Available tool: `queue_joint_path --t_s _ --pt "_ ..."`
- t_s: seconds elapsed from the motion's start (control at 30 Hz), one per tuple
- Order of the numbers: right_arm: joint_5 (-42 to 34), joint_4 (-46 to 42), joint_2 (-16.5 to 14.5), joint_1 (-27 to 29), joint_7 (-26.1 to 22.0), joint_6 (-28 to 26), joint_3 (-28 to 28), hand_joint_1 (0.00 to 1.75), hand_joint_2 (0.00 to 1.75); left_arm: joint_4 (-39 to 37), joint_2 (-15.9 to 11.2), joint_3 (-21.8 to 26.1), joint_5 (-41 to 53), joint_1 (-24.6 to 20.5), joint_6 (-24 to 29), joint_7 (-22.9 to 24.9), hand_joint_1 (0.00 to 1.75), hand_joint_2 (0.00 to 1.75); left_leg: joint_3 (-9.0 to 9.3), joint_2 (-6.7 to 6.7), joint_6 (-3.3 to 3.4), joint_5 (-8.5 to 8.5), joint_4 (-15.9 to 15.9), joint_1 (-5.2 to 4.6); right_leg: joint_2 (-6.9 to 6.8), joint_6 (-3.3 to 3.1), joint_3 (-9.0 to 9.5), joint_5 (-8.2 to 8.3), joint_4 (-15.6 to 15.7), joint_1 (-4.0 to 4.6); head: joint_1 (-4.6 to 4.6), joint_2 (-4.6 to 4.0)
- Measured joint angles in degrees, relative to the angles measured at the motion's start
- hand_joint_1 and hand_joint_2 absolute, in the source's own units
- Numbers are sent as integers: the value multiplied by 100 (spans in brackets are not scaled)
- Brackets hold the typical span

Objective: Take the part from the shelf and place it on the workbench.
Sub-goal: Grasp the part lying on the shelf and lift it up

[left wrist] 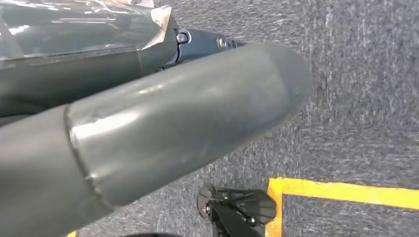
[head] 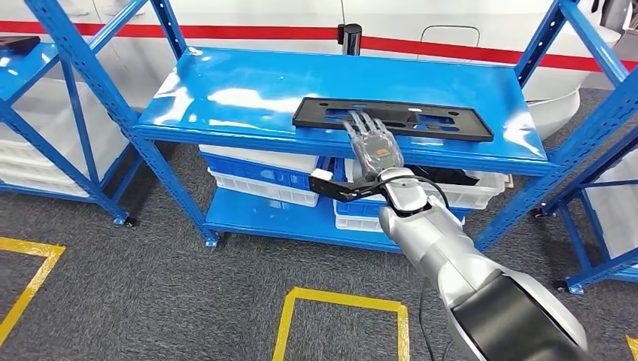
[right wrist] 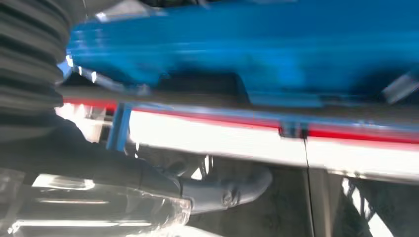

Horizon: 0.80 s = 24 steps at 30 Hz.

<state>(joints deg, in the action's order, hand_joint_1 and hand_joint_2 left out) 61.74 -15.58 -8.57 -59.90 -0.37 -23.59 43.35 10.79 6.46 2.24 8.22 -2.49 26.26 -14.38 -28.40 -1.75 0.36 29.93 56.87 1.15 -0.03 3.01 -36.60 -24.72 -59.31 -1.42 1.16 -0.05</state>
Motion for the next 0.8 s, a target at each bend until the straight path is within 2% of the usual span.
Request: queue_joint_path --t_s 0.03,0.1,0.13,0.23,0.27,0.3,0.33,0.37,0.4,0.43,0.47,0.5,0.6,0.63,0.67,0.73,0.77,0.8 --pt "3 3 -8 14 1 -1 -1 0 175 -1 4 5 0 0 3 -1 0 0 -28 6 -32 32 20 7 -2 -96 10 -12 -10 -5 10 1" --pt "20 7 -20 12 1 -2 -3 0 175 -2 4 17 1 0 23 3 0 0 -125 79 -83 89 209 24 12 -197 60 -52 -6 -6 43 1" --pt "33 7 -29 -2 1 -2 -3 0 175 -3 4 23 2 -4 39 4 0 0 -271 118 -109 145 462 27 18 -230 105 -69 12 -7 55 1" --pt "61 13 -44 9 -1 4 -3 0 175 -8 5 41 3 -25 68 5 0 0 -1041 165 -159 435 1574 26 21 -346 221 -140 39 48 82 1" --pt "66 17 -44 26 -1 7 -3 0 175 -9 6 45 2 -22 68 -2 0 0 -1250 165 -143 441 1769 19 24 -382 257 -171 41 79 82 1" --pt "72 21 -44 40 0 9 -3 0 175 -10 7 49 2 -16 66 -17 0 0 -1359 164 -98 322 1756 3 30 -406 298 -200 43 118 83 1" --pt "78 23 -47 45 1 11 -3 0 175 -11 9 50 2 -12 63 -43 0 0 -1367 162 -16 82 1543 -30 38 -422 345 -230 48 160 83 1" --pt "81 24 -52 43 2 11 -3 0 175 -11 8 52 2 -8 58 -77 0 0 -1299 162 111 -227 1195 -89 44 -436 394 -256 58 198 82 1" --pt "85 25 -55 39 3 11 -4 0 175 -11 -7 56 0 -10 54 -111 0 0 -1201 164 275 -499 834 -169 50 -444 438 -282 70 229 71 1" --pt "87 27 -56 35 4 12 -4 0 175 -11 -16 58 -2 -16 45 -146 0 0 -1108 160 410 -674 532 -234 55 -445 471 -302 89 243 54 1" --pt "90 28 -56 33 4 16 -5 0 175 -10 -27 62 -7 -21 38 -180 0 0 -1033 156 503 -747 332 -293 54 -443 487 -316 106 246 42 1" --pt "95 29 -56 32 4 20 -7 0 175 -10 -36 66 -14 -25 33 -215 0 0 -983 149 550 -744 229 -327 51 -428 497 -326 127 236 30 1" --pt "113 20 -65 11 4 25 -26 0 175 -10 -15 89 -49 -20 3 -319 0 0 -723 153 577 -813 -101 -296 38 -382 520 -358 147 247 32 1" --pt "121 16 -58 -9 4 24 -37 0 175 -10 -5 98 -59 -22 -20 -343 0 0 -627 162 582 -856 -220 -262 39 -372 456 -425 1 253 29 1" --pt "128 14 -42 -23 4 23 -49 0 175 -10 10 104 -63 -28 -51 -361 0 0 -562 169 567 -884 -307 -223 41 -363 319 -532 -269 238 25 1" --pt "142 22 0 -38 4 25 -61 0 175 -10 35 108 -63 -41 -93 -379 0 0 -530 161 531 -883 -332 -175 46 -302 -85 -765 -982 158 19 1" --pt "146 27 22 -27 4 25 -63 0 175 -10 49 109 -63 -41 -104 -382 0 0 -528 156 493 -867 -320 -137 45 -234 -250 -803 -1220 103 18 1" --pt "149 33 39 -15 4 25 -66 0 175 -11 60 109 -63 -37 -107 -386 0 0 -529 151 440 -842 -292 -91 42 -136 -330 -757 -1276 41 16 1"
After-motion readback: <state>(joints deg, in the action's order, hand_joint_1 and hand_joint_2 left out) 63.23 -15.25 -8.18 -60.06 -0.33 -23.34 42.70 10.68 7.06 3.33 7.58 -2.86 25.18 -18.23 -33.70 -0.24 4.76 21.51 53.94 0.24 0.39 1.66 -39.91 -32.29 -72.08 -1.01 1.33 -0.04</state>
